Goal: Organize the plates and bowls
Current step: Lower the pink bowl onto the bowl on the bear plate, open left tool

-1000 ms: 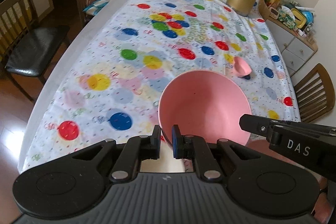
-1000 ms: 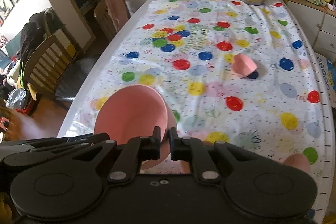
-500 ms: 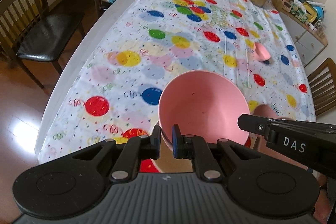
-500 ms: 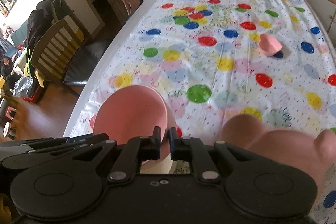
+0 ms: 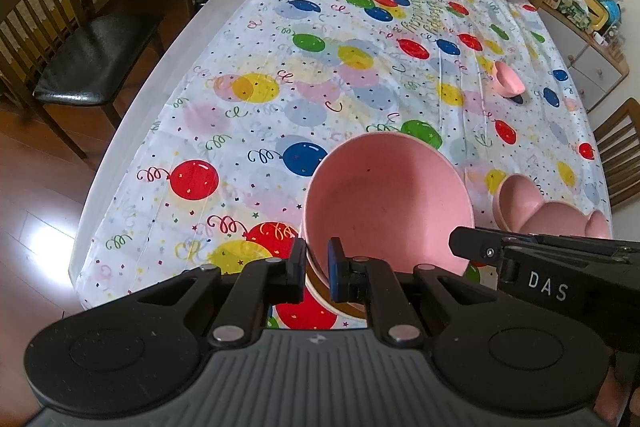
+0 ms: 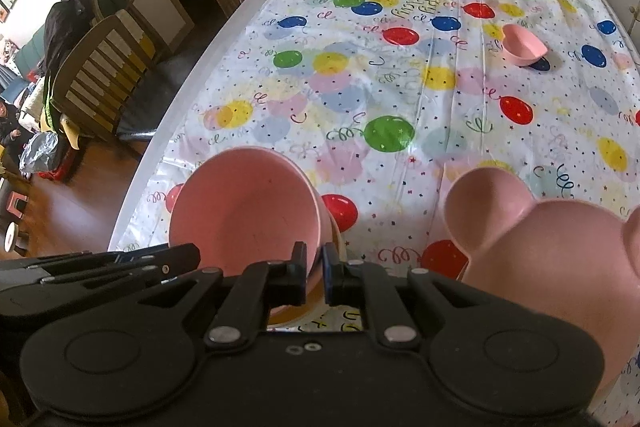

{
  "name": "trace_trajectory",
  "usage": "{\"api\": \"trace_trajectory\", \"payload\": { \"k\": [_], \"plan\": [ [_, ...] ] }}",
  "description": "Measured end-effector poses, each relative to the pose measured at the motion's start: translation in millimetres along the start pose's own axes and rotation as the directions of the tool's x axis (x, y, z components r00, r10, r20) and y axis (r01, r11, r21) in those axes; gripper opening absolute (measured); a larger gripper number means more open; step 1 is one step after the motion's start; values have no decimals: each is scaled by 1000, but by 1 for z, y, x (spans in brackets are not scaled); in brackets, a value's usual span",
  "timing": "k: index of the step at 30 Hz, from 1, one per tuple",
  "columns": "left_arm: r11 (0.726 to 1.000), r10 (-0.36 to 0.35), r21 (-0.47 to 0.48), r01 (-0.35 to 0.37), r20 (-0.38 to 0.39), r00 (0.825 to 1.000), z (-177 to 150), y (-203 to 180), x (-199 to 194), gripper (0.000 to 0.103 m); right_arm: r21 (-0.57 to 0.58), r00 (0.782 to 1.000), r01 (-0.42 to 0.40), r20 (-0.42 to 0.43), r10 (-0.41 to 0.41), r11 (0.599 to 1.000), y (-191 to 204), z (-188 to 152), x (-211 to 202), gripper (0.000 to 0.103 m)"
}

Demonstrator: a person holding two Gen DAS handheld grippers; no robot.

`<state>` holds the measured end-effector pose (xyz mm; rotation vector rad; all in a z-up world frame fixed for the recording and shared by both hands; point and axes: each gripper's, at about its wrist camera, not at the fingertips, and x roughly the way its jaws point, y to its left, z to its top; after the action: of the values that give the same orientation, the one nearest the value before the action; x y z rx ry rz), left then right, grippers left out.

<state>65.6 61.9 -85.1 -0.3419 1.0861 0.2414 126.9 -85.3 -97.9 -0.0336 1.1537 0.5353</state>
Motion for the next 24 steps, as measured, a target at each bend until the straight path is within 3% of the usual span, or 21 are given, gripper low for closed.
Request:
{"api": "trace_trajectory", "payload": {
  "k": [18,24],
  "plan": [
    [1000,-17,0,17,-34,999,-9,3,9,10,22,1000,-13,-24,13,1000,-4,-9,1,7],
    [1000,-29,8,30,-27,999,-8,0,5,10,18,1000,-10,-25,10,1000,-5,-7,-1,15]
  ]
}}
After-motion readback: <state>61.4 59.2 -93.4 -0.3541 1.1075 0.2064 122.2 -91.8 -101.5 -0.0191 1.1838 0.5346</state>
